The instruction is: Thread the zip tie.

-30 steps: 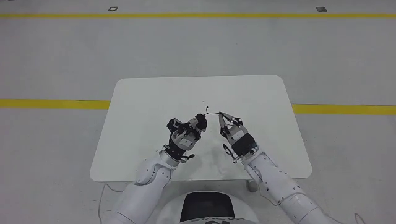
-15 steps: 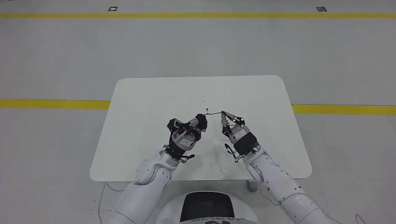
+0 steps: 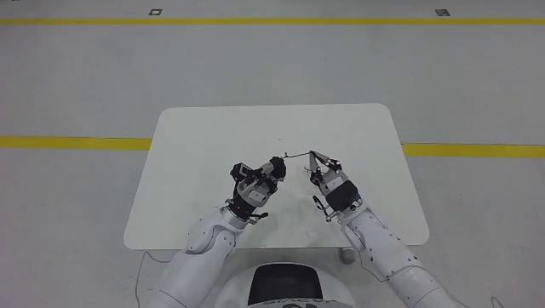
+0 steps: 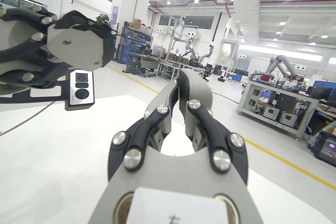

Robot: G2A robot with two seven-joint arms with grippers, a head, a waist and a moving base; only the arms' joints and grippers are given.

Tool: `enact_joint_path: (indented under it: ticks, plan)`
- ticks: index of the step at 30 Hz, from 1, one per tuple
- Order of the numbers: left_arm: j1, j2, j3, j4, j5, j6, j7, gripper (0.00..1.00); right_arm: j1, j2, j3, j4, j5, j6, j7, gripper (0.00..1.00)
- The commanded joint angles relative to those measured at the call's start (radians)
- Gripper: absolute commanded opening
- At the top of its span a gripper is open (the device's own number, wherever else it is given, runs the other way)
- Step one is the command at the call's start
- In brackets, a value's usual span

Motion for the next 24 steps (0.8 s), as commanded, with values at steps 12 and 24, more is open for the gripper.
enact_joint_path:
  ticks: [12,24]
  plan:
    - [-0.003,0.005,0.004,0.001,-0.007,0.0,0.003,0.0,-0.005,-0.002,0.015,-0.002,-0.008,-0.004,0.008,0.0]
    - [-0.003,0.007,0.002,-0.002,-0.01,0.0,0.005,0.0,0.018,0.007,-0.019,0.035,-0.051,0.056,0.044,0.0]
